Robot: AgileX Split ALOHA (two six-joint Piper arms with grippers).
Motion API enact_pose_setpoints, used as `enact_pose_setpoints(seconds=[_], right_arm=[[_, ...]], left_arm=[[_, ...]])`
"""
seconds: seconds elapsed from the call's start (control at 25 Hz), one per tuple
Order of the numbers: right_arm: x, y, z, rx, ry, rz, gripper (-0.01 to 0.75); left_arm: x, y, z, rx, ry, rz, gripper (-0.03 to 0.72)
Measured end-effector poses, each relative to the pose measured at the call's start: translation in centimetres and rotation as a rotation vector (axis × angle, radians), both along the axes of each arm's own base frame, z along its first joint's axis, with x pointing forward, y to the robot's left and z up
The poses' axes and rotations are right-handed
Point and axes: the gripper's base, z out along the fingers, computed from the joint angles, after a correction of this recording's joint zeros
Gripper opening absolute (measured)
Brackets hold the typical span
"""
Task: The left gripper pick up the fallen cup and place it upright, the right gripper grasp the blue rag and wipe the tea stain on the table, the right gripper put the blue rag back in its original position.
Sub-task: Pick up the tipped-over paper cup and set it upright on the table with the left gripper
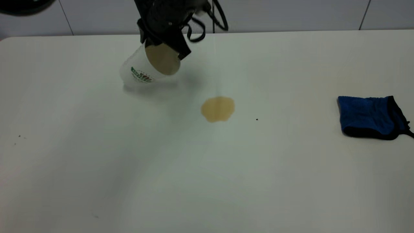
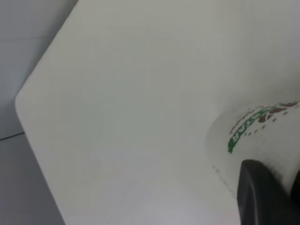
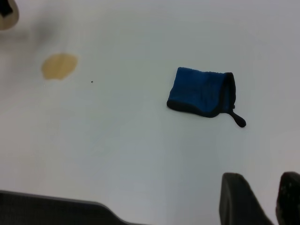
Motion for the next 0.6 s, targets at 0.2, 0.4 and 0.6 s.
enact_pose_setpoints(seconds=[0.2,0.4,0.6], right_arm=[[0.0,0.0,0.0,-0.001,0.000,0.000,0.238],[0.0,0.0,0.0,-0.001,0.000,0.000,0.238],[0.0,0.0,0.0,-0.001,0.000,0.000,0.238]], left_arm=[[0.1,1.0,8.4,-0.236,0.055,-0.061,0.010],[1.3,5.7,11.6,-0.470,0.151,-0.061,0.010],[3.0,10.3,11.0,-0.736,0.242,-0.086,0.010]])
